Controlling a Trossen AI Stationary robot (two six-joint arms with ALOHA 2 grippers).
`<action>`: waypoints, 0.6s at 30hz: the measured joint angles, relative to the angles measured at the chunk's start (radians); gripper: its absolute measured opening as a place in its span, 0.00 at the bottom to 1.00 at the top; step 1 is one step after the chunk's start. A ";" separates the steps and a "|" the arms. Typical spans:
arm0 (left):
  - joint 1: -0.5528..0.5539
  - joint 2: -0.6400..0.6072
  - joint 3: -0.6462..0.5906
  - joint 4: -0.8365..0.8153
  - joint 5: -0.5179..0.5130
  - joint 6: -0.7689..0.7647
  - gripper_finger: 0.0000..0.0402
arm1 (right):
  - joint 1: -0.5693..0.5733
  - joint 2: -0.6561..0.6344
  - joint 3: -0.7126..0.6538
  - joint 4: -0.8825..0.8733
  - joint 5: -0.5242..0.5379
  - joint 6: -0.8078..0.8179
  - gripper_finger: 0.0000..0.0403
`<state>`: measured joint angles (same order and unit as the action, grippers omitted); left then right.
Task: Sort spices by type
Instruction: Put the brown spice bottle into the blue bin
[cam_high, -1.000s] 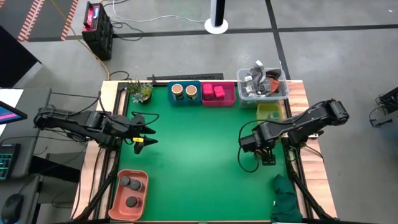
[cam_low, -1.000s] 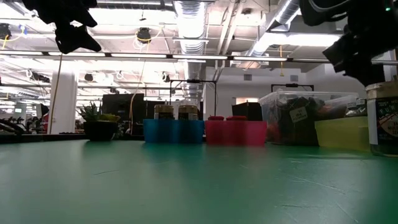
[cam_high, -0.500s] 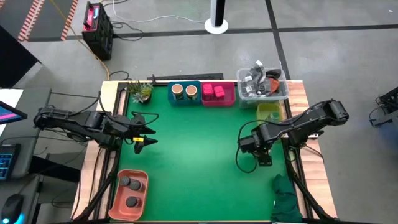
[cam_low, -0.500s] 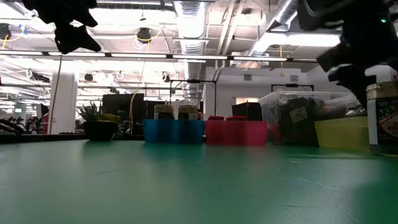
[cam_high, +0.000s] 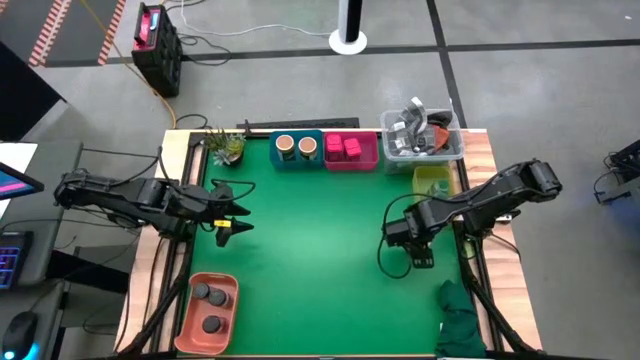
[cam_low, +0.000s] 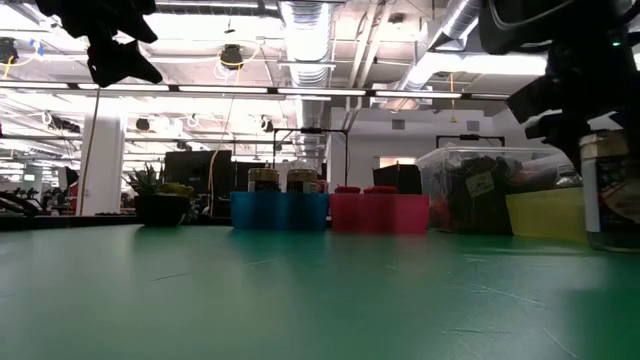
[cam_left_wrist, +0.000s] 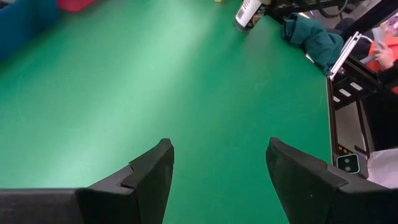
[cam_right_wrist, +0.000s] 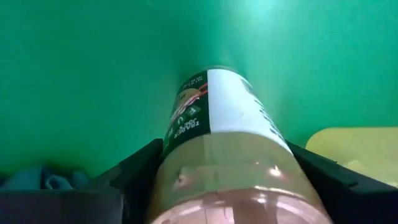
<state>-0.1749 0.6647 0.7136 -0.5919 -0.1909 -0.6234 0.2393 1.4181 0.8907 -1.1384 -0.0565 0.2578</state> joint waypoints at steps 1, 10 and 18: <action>0.000 0.000 0.000 0.000 0.000 -0.007 0.60 | -0.002 0.000 0.000 0.010 0.001 0.005 0.75; 0.000 0.000 0.000 0.000 0.000 -0.044 0.60 | -0.091 0.010 0.113 0.176 -0.001 0.029 0.75; 0.000 0.001 0.000 0.000 -0.008 -0.081 0.60 | -0.234 0.226 0.379 0.239 0.007 -0.110 0.75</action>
<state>-0.1749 0.6655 0.7136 -0.5919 -0.1989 -0.7044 0.0051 1.6437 1.2700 -0.8991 -0.0498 0.1477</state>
